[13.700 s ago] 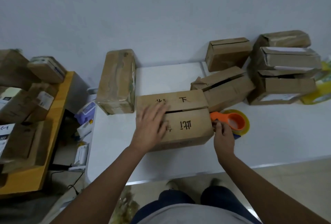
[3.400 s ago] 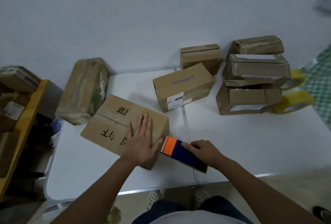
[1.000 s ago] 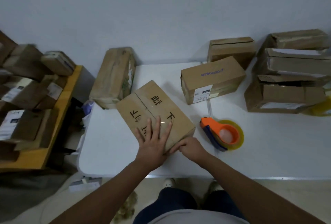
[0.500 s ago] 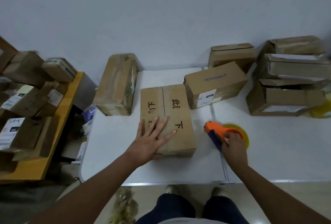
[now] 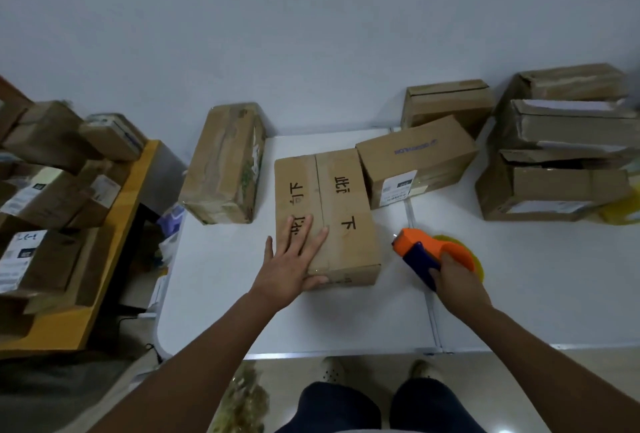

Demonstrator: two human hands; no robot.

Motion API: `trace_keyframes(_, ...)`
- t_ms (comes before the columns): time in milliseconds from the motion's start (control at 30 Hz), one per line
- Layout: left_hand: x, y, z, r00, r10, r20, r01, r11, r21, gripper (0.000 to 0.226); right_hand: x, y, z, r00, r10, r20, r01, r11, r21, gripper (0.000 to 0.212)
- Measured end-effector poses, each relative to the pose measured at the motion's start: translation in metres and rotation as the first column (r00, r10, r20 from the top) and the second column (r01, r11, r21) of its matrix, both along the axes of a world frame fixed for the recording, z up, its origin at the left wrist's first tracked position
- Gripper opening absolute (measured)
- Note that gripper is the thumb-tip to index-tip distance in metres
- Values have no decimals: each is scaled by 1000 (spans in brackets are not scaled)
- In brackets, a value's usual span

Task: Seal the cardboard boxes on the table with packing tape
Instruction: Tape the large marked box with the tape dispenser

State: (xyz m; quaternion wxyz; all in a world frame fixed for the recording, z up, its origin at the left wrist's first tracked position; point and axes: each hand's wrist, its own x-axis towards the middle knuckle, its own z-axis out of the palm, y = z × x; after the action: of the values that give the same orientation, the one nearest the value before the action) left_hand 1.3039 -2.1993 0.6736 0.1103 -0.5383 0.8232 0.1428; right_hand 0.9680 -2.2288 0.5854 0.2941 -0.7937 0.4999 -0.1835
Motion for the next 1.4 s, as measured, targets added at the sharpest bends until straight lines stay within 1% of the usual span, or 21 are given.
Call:
trace_keyframes(33,-1,-4,1,1000,-4,15,4,1000,6,90,-10,-18,-17,965,92,245,-99,995,17,26)
trace_keyframes(67,-3,-9,3,999,-8,33,8,1000,13,92,-23,-19,-23,950,50,309,-101,983,153,19)
trace_keyframes(100,-6,-13,6,999,-6,34,5,1000,23,94,-32,-10,-13,971,-98,220,31,957,288,11)
trace_keyframes(133,-12,-17,12,1000,7,-3,-7,999,34,94,-29,7,18,962,-255,98,207,914,349,24)
trace_keyframes(167,-21,-19,22,995,42,-88,-38,998,48,88,-14,39,55,930,-365,50,314,854,415,30)
trace_keyframes(200,-33,-21,34,970,103,-221,-89,993,71,79,-10,52,72,892,-449,-49,433,819,376,33)
trace_keyframes(233,-46,-22,47,911,182,-371,-151,982,111,68,-6,66,88,874,-474,-110,480,802,356,33)
trace_keyframes(267,-58,-22,60,827,264,-496,-209,964,164,57,-4,69,101,852,-514,-99,513,780,359,31)
trace_keyframes(333,-82,-23,81,652,458,-605,-301,888,348,40,-5,63,124,827,-559,-53,540,767,346,28)
trace_keyframes(433,-104,-28,88,355,771,-529,-260,624,737,35,-9,59,153,831,-555,-36,530,772,351,25)
trace_keyframes(500,-115,-32,86,176,860,-480,-165,506,847,35,-9,60,173,834,-550,-43,532,783,321,23)
trace_keyframes(567,-121,-35,90,63,895,-442,-112,446,888,34,-10,60,184,848,-529,-39,513,799,314,23)
trace_keyframes(633,-124,-34,96,46,907,-418,-77,420,904,29,-11,59,188,851,-523,-43,509,802,313,26)
trace_keyframes(733,-119,-34,97,94,903,-418,-60,424,904,15,-11,59,191,863,-504,-14,484,819,309,27)
trace_keyframes(867,-116,-31,92,97,892,-442,-88,450,889,13,-6,57,194,876,-482,4,459,837,296,41)
trace_keyframes(1000,-115,-25,86,136,819,-557,-211,574,791,23,2,48,203,888,-459,-41,455,858,238,45)
trace_keyframes(1067,-113,-20,83,156,775,-612,-288,628,723,29,5,43,205,902,-429,-47,425,863,272,37)
trace_keyframes(1133,-111,-13,79,161,753,-638,-349,648,677,34,8,36,206,917,-396,-49,391,866,313,32)
trace_keyframes(1233,-105,-8,77,139,744,-653,-395,646,653,35,16,26,206,938,-327,-118,347,884,312,44)
trace_keyframes(1300,-94,-10,73,115,748,-654,-410,635,655,25,21,18,206,950,-273,-153,309,898,314,52)
trace_keyframes(1400,-51,-19,68,-41,747,-663,-504,558,659,15,20,10,207,958,-159,-239,231,920,315,56)
